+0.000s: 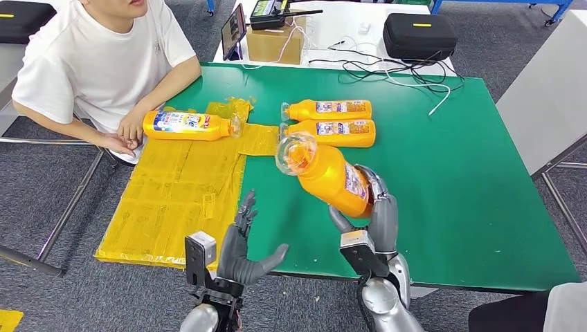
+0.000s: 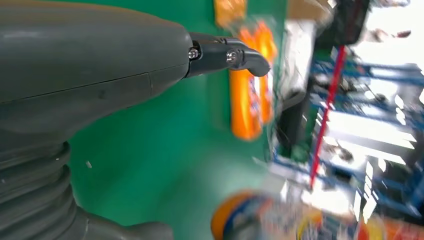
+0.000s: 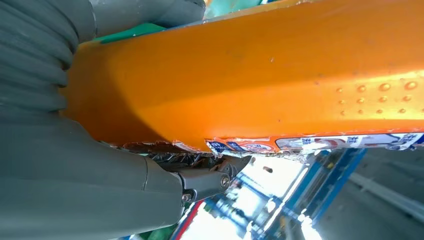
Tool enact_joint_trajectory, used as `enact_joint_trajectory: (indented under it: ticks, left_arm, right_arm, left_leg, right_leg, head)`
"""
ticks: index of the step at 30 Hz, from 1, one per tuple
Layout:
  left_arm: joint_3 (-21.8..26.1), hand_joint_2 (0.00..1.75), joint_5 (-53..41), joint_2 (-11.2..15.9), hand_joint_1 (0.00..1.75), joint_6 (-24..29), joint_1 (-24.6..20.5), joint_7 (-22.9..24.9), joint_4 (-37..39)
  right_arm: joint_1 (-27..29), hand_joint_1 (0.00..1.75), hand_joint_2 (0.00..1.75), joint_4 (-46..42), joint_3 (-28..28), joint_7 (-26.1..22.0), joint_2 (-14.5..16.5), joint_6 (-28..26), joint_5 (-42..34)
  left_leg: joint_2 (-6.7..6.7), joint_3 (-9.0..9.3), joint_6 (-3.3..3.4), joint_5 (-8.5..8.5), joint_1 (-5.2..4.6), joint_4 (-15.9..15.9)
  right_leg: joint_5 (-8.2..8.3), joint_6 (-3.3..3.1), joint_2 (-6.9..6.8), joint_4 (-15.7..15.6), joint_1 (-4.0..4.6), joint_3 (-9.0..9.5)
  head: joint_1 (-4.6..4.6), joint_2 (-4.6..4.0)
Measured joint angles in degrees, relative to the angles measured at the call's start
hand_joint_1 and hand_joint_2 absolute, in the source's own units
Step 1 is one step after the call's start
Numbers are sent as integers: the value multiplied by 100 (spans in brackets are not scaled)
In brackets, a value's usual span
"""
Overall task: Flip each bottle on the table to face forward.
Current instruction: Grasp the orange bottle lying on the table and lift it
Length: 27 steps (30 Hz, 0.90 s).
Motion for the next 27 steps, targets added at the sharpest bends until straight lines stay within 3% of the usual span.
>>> enact_joint_trajectory:
  ticks: [7, 16, 22, 23, 24, 25, 27]
  left_arm:
    - [-365, 175, 266, 94, 0, -346, -42, -48, -205]
    - [-430, 175, 500, 133, 0, 11, -43, -322, -668]
    - [-408, 175, 766, 164, 0, 145, 25, -384, -940]
    - [-402, 175, 805, 176, 10, 156, 42, -390, -983]
    - [-394, 175, 835, 187, 51, 165, 59, -394, -1022]
    - [-383, 175, 859, 198, 95, 167, 77, -400, -1055]
    - [-362, 175, 880, 214, 172, 159, 110, -425, -1104]
  right_arm:
    - [46, 175, 175, -36, 540, -3, 82, 489, 14]
    - [148, 175, 175, 413, 1566, -51, 317, 832, 8]
    - [50, 175, 175, 746, 1955, -63, 422, 930, -224]
    - [22, 175, 175, 794, 2005, -66, 428, 947, -250]
    - [-6, 162, 175, 837, 2053, -69, 431, 966, -273]
    - [-32, 119, 175, 875, 2095, -72, 432, 984, -293]
    - [-74, 32, 87, 938, 2164, -72, 431, 1018, -326]
  left_leg:
    - [0, 0, -1, 1, 5, -1]
    - [1, -8, -1, 1, 5, -2]
    - [3, -10, -1, 1, 4, -1]
    - [3, -10, -1, 1, 4, -1]
    - [3, -9, -1, 1, 4, -1]
    - [4, -9, -1, 1, 4, -1]
    - [4, -9, -1, 1, 4, -1]
  right_leg:
    - [0, 0, 1, 3, 4, -1]
    - [-2, -1, 0, 3, 3, -9]
    - [-1, -2, 1, 3, 2, -14]
    - [-1, -2, 1, 3, 2, -14]
    - [-1, -2, 1, 3, 2, -14]
    - [-1, -2, 1, 3, 2, -15]
    - [-1, -2, 1, 3, 3, -16]
  head:
    - [0, 0]
    - [1, 0]
    - [1, 0]
    - [1, 0]
    - [1, 0]
    - [0, -1]
    - [1, -1]
